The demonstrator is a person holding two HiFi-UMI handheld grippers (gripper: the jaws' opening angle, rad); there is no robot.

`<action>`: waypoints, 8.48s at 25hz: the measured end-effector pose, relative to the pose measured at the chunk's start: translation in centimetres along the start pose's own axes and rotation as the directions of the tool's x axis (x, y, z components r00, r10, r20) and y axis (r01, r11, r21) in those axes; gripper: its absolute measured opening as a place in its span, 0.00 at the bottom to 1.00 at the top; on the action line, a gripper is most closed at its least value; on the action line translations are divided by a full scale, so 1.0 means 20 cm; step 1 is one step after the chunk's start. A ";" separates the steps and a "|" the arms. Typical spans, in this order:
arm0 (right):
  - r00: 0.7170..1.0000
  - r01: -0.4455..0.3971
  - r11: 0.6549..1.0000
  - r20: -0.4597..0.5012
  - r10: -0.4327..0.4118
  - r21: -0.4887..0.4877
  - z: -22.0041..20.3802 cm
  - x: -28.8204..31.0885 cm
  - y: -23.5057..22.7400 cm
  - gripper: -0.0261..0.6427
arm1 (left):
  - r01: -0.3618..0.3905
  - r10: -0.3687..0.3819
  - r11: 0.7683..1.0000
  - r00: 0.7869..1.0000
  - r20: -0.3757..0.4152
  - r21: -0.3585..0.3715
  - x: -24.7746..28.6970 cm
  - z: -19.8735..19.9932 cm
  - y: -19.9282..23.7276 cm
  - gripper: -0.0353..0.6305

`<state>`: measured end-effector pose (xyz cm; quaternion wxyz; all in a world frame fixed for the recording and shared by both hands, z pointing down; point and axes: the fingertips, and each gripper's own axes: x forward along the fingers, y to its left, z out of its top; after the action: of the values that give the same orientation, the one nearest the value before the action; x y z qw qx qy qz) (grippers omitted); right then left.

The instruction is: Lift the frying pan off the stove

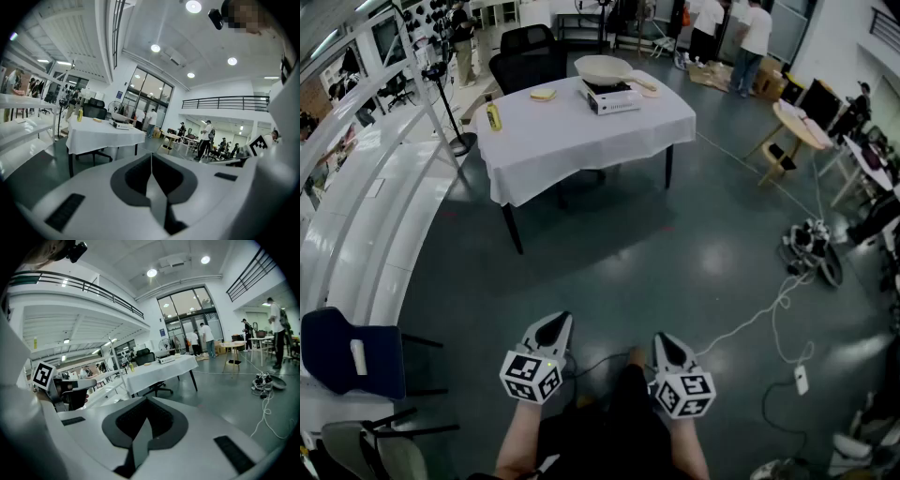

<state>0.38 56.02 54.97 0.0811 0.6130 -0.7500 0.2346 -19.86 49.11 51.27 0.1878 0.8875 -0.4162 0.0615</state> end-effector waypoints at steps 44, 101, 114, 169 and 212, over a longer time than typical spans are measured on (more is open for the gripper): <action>0.982 -0.134 0.990 0.128 0.139 -0.045 0.33 0.27 -0.07 0.53 | -0.053 0.051 0.999 0.991 0.124 0.012 0.11 0.21 0.24 0.51; 0.976 -0.182 0.981 0.113 0.188 -0.061 1.09 1.54 -0.81 0.53 | -0.041 0.039 0.999 0.992 0.117 0.014 1.64 0.71 0.69 0.51; 0.978 -0.172 0.984 0.107 0.176 -0.051 1.39 2.02 -0.87 0.53 | -0.022 0.020 1.000 0.993 0.112 0.016 2.05 0.99 1.00 0.51; 0.982 -0.178 0.984 0.059 0.178 -0.001 2.10 3.53 -1.32 0.53 | 0.027 -0.025 0.999 0.998 0.061 -0.023 3.45 1.54 1.79 0.51; 0.799 -0.583 0.805 -0.100 0.593 0.112 2.88 4.54 -1.71 0.53 | 0.288 -0.139 0.724 0.951 0.277 -0.626 4.64 2.02 2.01 0.51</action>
<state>21.30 -54.72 50.30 0.0299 0.3361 -0.8869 0.3155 7.61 -56.33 50.04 0.4494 0.8071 -0.3228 -0.2061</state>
